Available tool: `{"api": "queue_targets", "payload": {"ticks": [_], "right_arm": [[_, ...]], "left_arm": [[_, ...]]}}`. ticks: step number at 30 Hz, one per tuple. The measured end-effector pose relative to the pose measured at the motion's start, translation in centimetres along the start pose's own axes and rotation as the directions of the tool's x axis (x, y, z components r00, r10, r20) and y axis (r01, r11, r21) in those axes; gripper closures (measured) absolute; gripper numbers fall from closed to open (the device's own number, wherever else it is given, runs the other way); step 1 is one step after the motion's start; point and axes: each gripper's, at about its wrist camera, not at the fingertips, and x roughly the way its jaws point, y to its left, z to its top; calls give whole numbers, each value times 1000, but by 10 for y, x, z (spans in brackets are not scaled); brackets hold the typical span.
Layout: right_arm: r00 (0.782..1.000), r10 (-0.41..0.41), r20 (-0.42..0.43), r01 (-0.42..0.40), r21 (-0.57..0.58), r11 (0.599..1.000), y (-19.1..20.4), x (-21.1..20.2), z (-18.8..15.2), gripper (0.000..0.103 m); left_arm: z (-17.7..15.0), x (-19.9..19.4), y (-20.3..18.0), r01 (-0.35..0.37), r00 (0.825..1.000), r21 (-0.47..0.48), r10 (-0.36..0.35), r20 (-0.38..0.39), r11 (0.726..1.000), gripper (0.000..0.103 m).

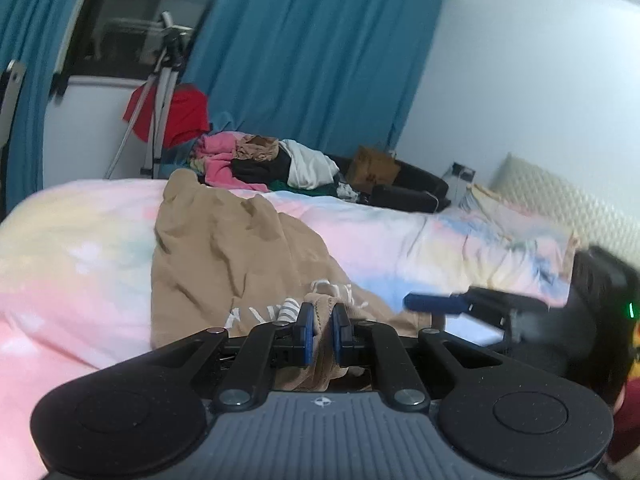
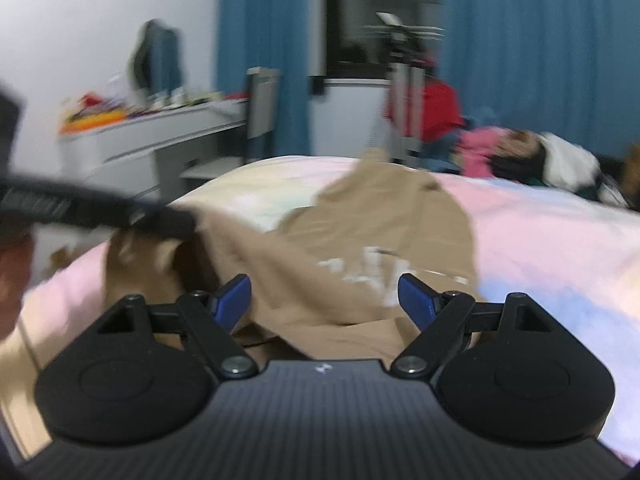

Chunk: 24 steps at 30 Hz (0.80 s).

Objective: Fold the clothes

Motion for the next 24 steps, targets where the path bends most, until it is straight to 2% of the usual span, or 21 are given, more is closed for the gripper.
{"api": "queue_targets", "payload": {"ticks": [3, 6, 10, 13, 17, 19, 22, 24], "right_arm": [[1000, 15, -1, -15, -86, 996, 15, 2, 0, 21], [995, -94, -41, 89, -122, 989, 18, 9, -4, 21], [972, -198, -129, 196, -29, 980, -3, 21, -8, 21], [943, -295, -155, 306, 49, 951, -22, 21, -9, 22], [888, -429, -166, 449, 113, 886, -41, 19, -10, 21], [872, -461, -166, 485, 167, 858, -51, 15, -12, 21], [813, -569, -122, 582, 199, 788, -59, 5, -11, 21], [802, -590, -93, 595, 223, 772, -63, -3, -9, 21]], "left_arm": [[1, -3, -1, 11, 1000, -13, -11, 2, 1000, 93], [1, -4, 2, 13, 1000, -40, -12, 18, 999, 93], [1, -8, 7, 11, 999, -65, -8, 44, 998, 93], [2, -9, 7, 13, 999, -76, -10, 51, 997, 93], [0, -9, 3, -3, 998, -74, 7, 55, 997, 93], [0, -10, 2, -11, 998, -73, 15, 56, 997, 93], [-1, -10, -1, -23, 998, -71, 28, 59, 997, 93], [-2, -10, -3, -31, 998, -70, 36, 61, 997, 93]]}}
